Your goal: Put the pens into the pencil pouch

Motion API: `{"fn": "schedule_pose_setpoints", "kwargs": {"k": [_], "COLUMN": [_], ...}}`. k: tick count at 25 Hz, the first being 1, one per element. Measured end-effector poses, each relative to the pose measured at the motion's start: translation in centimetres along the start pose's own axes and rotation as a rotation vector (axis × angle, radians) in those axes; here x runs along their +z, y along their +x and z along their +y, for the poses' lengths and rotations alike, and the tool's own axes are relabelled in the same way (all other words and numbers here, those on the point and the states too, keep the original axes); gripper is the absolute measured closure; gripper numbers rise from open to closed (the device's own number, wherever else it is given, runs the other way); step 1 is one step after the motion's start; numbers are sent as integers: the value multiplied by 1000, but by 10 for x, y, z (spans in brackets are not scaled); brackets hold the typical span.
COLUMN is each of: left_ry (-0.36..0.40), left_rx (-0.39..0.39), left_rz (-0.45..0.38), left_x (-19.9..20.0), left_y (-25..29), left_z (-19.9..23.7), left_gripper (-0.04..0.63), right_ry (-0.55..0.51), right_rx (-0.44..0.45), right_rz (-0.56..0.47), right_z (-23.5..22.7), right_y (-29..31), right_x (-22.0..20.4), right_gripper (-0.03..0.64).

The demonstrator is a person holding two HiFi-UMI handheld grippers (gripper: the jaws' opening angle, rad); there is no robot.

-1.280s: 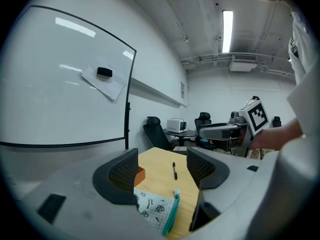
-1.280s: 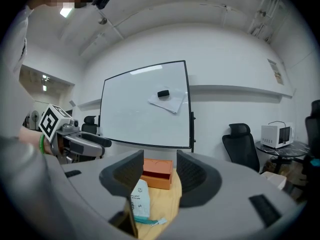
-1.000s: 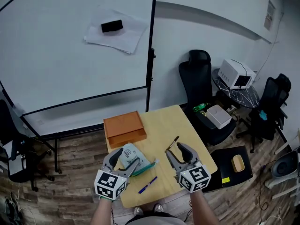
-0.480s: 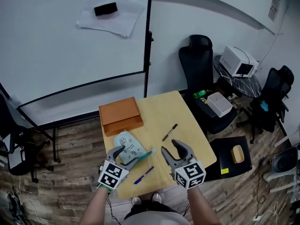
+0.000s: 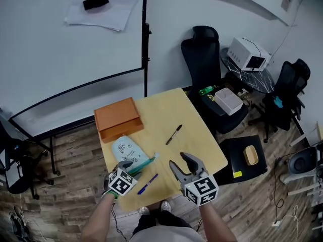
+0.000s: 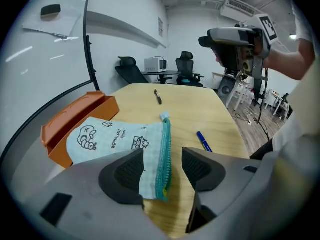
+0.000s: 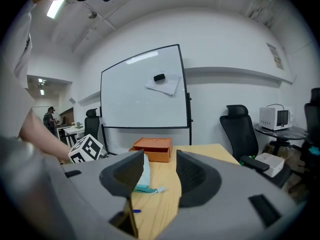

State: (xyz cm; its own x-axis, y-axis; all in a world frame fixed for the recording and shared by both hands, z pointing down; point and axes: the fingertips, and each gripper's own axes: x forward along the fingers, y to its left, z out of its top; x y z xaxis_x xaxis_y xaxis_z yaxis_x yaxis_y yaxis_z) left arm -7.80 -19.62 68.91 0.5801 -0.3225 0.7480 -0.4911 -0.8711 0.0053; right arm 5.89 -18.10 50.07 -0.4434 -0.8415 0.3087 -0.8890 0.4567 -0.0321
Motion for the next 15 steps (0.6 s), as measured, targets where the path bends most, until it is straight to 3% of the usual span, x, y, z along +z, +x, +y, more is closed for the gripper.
{"fn": "schedule_pose_setpoints", "kwargs": {"k": [3,10,15], "left_ry": [18,41,-27], "left_rx": [8,34,31], "left_rz": [38,66,31], "left_x": [-5,-5,5], "left_y": [9,13,7], "left_z": [2,6,9], "left_gripper": [384,544,572], "right_ry": [9,23,23], "right_rx": [-19,-53,-52], "right_rz": [9,14,9], "right_z": [-6,-18,-20], "right_y": [-7,-19,-21], "right_x": [-6,-11,-10], "right_gripper": [431,433,434]}}
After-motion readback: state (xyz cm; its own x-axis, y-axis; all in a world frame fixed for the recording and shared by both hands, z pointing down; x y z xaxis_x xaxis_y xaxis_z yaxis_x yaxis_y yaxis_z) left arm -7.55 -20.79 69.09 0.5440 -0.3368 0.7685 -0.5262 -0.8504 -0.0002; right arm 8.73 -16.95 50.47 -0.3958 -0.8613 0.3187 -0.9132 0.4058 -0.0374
